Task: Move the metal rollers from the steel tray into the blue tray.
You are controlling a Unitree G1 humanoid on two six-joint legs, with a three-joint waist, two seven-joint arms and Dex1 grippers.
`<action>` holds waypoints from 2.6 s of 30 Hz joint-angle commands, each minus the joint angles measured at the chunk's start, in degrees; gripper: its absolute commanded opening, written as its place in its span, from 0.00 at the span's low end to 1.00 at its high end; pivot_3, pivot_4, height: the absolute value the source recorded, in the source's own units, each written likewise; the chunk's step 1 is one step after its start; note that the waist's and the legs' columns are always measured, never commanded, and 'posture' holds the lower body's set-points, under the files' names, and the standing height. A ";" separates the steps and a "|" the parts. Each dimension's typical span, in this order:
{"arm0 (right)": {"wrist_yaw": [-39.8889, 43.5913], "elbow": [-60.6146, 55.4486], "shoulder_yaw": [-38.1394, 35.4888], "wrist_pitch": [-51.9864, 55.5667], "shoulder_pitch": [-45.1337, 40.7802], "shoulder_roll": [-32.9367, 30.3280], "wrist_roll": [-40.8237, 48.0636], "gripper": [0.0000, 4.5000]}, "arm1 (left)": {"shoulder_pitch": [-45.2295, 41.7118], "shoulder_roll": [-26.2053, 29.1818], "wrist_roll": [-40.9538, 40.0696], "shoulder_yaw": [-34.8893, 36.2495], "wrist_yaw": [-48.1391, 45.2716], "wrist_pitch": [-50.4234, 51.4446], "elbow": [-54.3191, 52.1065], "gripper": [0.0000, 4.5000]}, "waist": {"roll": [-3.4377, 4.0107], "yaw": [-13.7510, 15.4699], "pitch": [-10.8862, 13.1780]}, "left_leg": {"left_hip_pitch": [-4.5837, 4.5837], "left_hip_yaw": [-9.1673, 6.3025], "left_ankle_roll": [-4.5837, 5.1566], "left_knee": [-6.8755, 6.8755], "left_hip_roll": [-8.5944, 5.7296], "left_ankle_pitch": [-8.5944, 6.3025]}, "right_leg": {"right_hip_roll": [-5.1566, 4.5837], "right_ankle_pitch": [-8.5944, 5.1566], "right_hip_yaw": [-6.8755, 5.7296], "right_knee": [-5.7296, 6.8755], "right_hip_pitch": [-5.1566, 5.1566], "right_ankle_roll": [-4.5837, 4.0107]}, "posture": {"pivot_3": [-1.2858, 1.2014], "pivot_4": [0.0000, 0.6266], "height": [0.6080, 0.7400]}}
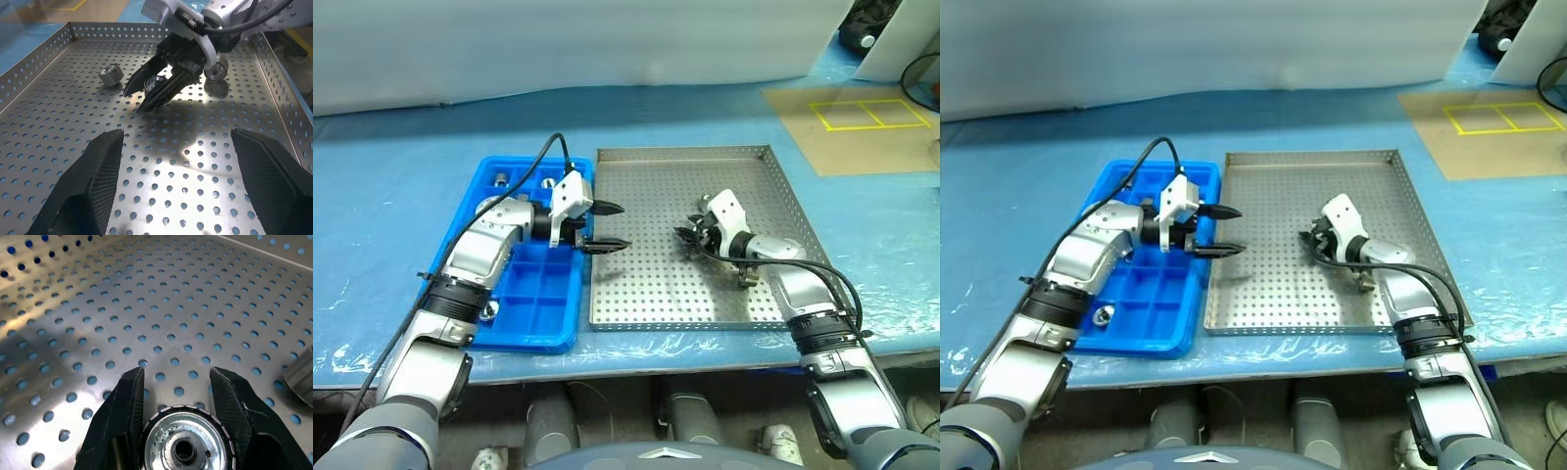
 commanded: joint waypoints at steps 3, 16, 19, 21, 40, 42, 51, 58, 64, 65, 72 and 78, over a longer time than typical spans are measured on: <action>4.64 -5.83 0.62 0.33 -5.82 1.32 3.71 0.38 | 2.47 6.25 -2.85 6.57 -0.12 2.16 -6.83 0.82 | 0.01 0.31 0.00 | 0.03 0.00 -0.03 -0.10 0.02 0.01 | 0.00 -0.01 -0.05 0.00 0.00 -0.01 | 0.47 0.24 1.00; 15.15 3.06 5.57 -2.56 -18.55 10.04 5.31 0.38 | 17.07 14.37 -6.50 18.21 7.52 8.58 -21.29 0.82 | 0.01 2.66 0.04 | -0.05 -0.04 -0.07 -0.30 0.03 0.03 | -0.04 -0.06 -0.21 -0.05 -0.05 -0.08 | 0.59 0.24 1.00; 16.69 8.37 7.37 -5.43 -21.35 14.36 4.46 0.38 | 22.21 15.71 -7.10 22.18 10.05 10.20 -25.45 0.82 | 0.00 3.54 0.04 | -0.05 -0.06 -0.09 -0.39 0.04 0.05 | -0.05 -0.08 -0.24 -0.08 -0.07 -0.12 | 0.61 0.24 1.00; 16.92 12.70 8.19 -7.81 -22.84 17.00 3.37 0.38 | 25.01 16.21 -7.72 24.48 11.66 11.31 -27.77 0.82 | -0.01 3.87 0.04 | -0.05 -0.07 -0.14 -0.53 0.05 0.07 | -0.05 -0.12 -0.29 -0.08 -0.11 -0.17 | 0.63 0.24 1.00; 16.84 24.96 10.07 -14.67 -23.14 27.49 0.08 0.38 | 37.73 18.23 -12.01 35.63 18.11 16.43 -36.44 0.82 | 0.00 7.99 0.05 | -0.41 -0.59 -0.39 -0.90 0.15 0.22 | -0.02 -0.24 -0.91 -0.36 -0.14 -0.32 | 0.65 0.24 1.00; 17.06 22.59 11.16 -13.19 -21.66 28.63 -0.22 0.38 | 37.84 18.51 -12.27 35.69 18.14 16.56 -36.46 0.82 | -0.01 8.03 0.05 | -0.42 -0.60 -0.39 -0.90 0.15 0.22 | -0.01 -0.24 -0.91 -0.36 -0.14 -0.32 | 0.65 0.24 1.00; 18.48 16.30 16.47 -7.31 -17.42 30.91 -0.96 0.38 | 40.84 19.16 -13.88 36.27 18.44 18.08 -39.13 0.82 | -0.02 8.15 0.04 | -0.50 -0.85 -0.48 -0.90 0.14 0.27 | -0.01 -0.24 -1.09 -0.34 -0.10 -0.32 | 0.66 0.24 1.00; 18.91 16.03 17.96 -6.95 -16.34 30.44 -1.21 0.38 | 44.86 18.42 -14.99 37.91 20.03 19.25 -42.73 0.82 | -0.02 8.27 0.04 | -0.62 -1.21 -0.61 -0.92 0.13 0.35 | -0.01 -0.28 -1.35 -0.34 -0.05 -0.36 | 0.68 0.24 1.00; 20.17 16.87 17.26 -8.23 -16.60 30.19 -0.47 0.54 | 46.06 18.31 -15.84 38.48 21.18 19.69 -44.09 0.82 | -0.02 8.44 0.04 | -0.67 -1.38 -0.67 -0.93 0.12 0.39 | -0.01 -0.29 -1.45 -0.30 -0.03 -0.39 | 0.68 0.24 1.00; 20.26 17.00 17.08 -8.25 -16.76 30.18 -0.40 0.59 | 46.09 18.37 -15.92 38.49 21.26 19.62 -44.01 0.82 | -0.02 8.44 0.04 | -0.67 -1.39 -0.67 -0.93 0.12 0.39 | -0.01 -0.29 -1.46 -0.30 -0.04 -0.39 | 0.68 0.24 1.00; 16.56 18.01 15.42 -8.37 -18.07 29.58 -1.49 0.87 | 42.38 18.73 -15.88 35.34 21.18 19.05 -42.10 0.82 | -0.02 8.47 0.03 | -0.67 -1.42 -0.71 -0.91 0.11 0.41 | -0.01 -0.29 -1.48 -0.22 -0.04 -0.40 | 0.66 0.24 1.00; 13.68 14.60 10.73 -7.12 -18.69 25.46 -0.32 0.87 | 33.88 18.10 -14.10 27.11 19.51 16.90 -36.60 0.82 | -0.02 8.39 0.03 | -0.62 -1.42 -0.80 -0.83 0.09 0.47 | -0.02 -0.30 -1.45 0.00 -0.04 -0.41 | 0.61 0.24 1.00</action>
